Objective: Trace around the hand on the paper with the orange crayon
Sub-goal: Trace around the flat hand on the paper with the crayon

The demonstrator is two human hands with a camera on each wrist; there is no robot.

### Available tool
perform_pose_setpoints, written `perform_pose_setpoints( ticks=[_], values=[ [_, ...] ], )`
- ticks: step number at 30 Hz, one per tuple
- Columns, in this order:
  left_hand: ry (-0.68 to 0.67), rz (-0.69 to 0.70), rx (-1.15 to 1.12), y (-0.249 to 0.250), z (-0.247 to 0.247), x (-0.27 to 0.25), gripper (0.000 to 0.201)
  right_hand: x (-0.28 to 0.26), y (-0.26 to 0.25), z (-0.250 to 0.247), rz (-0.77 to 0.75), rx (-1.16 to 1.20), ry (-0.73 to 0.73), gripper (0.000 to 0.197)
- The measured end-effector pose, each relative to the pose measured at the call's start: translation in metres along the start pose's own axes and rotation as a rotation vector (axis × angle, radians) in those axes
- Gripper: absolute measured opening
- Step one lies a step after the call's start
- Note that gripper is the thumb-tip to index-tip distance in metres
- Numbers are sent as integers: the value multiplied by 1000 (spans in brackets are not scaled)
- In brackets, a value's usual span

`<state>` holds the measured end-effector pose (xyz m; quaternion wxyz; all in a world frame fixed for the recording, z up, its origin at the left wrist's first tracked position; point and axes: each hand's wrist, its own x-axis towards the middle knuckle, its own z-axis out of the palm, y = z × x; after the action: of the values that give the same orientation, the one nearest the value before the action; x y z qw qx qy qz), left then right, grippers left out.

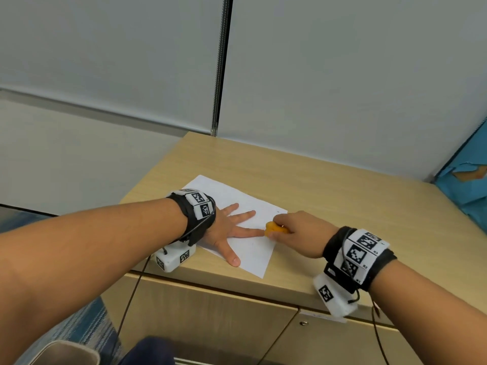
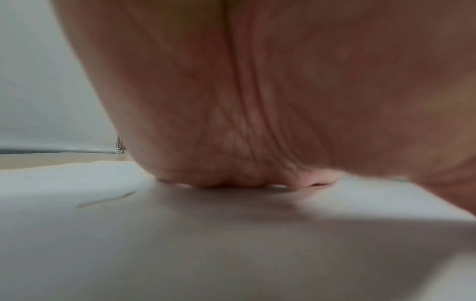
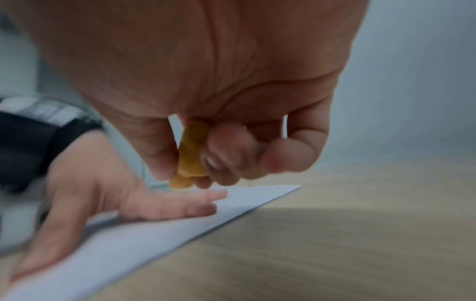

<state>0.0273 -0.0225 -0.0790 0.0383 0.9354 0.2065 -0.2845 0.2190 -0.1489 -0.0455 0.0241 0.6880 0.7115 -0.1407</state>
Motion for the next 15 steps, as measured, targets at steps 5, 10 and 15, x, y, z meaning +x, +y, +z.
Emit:
perform_pose_setpoints(
  ticks=[5,10,15],
  values=[
    [35,25,-33,3,-2,-10,95,-17,44,0,215,143,22,34],
    [37,-43,-83,20,2,-21,89,-35,76,10,382,282,5,31],
    [37,-119,-58,38,1,-30,86,-46,75,7,452,79,75,37]
  ],
)
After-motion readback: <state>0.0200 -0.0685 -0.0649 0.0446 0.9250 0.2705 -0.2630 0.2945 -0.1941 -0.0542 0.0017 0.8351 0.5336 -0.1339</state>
